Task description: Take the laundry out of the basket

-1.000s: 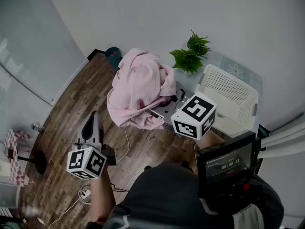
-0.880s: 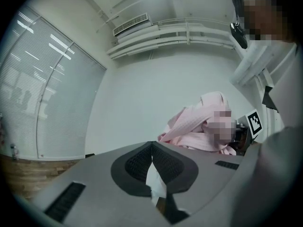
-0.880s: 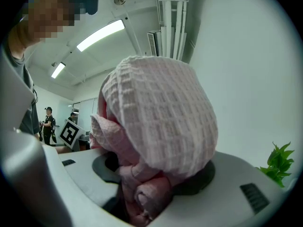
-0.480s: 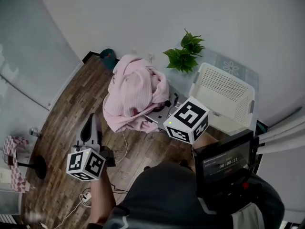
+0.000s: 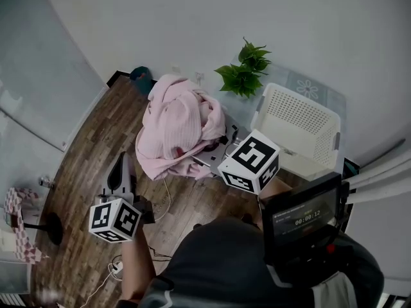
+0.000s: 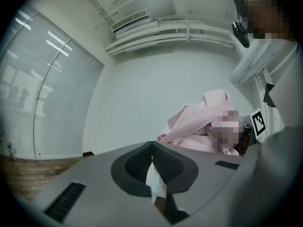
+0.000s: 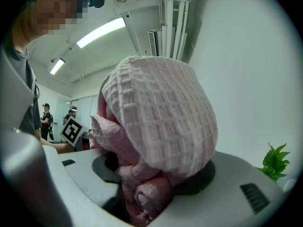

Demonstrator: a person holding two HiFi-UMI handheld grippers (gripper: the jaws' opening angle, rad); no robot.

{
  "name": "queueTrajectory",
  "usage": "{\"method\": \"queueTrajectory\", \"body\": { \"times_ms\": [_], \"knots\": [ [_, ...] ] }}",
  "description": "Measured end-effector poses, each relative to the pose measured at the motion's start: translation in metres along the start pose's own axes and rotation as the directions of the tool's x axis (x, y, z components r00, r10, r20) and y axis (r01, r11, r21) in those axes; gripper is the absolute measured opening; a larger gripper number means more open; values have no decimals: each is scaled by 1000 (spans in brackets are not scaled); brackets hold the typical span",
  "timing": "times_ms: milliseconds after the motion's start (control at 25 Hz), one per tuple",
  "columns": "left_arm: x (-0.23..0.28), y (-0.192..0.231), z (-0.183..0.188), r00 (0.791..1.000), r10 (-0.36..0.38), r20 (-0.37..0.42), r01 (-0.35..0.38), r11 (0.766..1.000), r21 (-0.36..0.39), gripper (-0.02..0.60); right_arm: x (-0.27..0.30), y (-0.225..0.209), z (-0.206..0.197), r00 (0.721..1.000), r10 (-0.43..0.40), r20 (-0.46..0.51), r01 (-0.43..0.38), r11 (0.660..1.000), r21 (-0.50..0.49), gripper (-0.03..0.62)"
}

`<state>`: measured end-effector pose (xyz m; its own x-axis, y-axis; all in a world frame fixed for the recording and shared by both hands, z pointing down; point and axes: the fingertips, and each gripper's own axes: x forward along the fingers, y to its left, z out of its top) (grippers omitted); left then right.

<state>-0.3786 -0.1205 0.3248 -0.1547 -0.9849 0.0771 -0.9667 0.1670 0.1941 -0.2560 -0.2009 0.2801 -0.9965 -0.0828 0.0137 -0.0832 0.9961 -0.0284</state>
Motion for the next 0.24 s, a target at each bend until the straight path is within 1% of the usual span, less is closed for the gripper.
{"method": "queueTrajectory", "body": {
  "times_ms": [240],
  "knots": [
    [1, 4, 0, 1000, 4, -4, -4, 1000, -4, 11, 0, -2, 0, 1000, -6, -3, 6, 1000, 3, 264]
  ]
}}
